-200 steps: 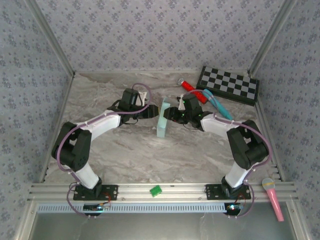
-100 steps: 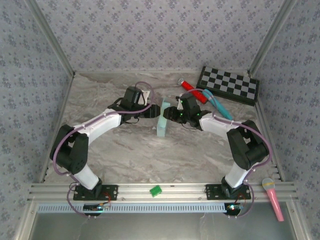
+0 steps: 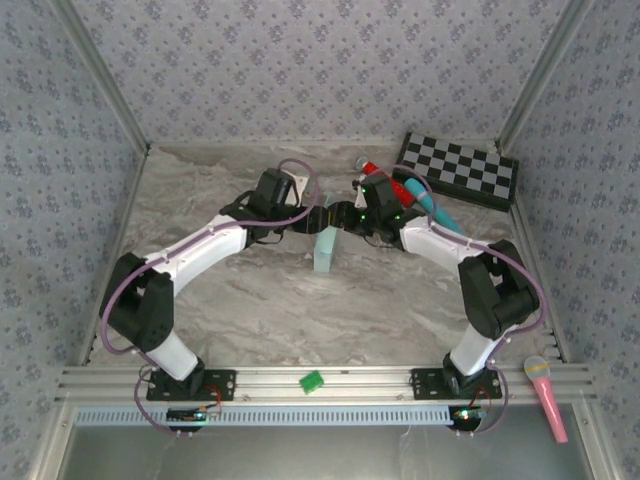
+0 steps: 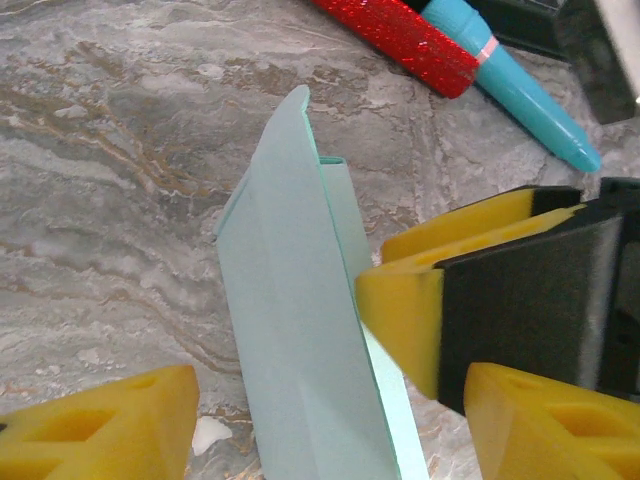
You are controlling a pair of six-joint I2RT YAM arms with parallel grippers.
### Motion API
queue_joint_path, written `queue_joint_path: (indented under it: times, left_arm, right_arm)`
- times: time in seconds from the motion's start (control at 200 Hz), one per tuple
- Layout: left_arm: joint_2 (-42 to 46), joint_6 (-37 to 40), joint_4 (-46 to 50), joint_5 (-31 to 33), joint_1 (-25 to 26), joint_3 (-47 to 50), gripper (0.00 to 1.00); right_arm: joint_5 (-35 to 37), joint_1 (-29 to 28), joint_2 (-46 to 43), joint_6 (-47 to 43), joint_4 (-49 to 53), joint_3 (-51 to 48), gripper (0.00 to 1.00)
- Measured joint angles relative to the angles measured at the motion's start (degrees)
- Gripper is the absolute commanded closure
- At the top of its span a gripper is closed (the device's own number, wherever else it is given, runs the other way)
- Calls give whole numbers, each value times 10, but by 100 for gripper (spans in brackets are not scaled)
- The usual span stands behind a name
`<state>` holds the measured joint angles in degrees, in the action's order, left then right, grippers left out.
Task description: Fold the paper box
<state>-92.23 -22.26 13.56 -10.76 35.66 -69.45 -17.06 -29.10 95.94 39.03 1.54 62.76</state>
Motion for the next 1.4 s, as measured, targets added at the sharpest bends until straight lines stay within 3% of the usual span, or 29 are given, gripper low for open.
queue_joint_path:
  times: [0.15,0.4,0.715,0.895,1.114,1.219,1.399]
  left_arm:
    - [-5,6,50,43,14,-37,18]
    - [-65,21,125,92,43,-128,16]
    - [-187,52,244,153,82,-249,18]
    - [-243,67,296,188,97,-302,30]
    - [-251,89,324,203,97,-305,45]
    - [-251,102,332,211,97,-307,49]
    - [-251,136,334,219,97,-308,48]
  right_arm:
    - [28,9,-33,-11,42,-5,47]
    - [73,79,-133,-16,86,-85,46]
    - [80,165,-218,-40,121,-171,45]
    - [72,191,-240,-42,120,-194,45]
    - [70,198,-242,-46,120,-200,46]
    - [68,199,-242,-46,120,-200,46]
    - [65,201,-242,-46,119,-202,45]
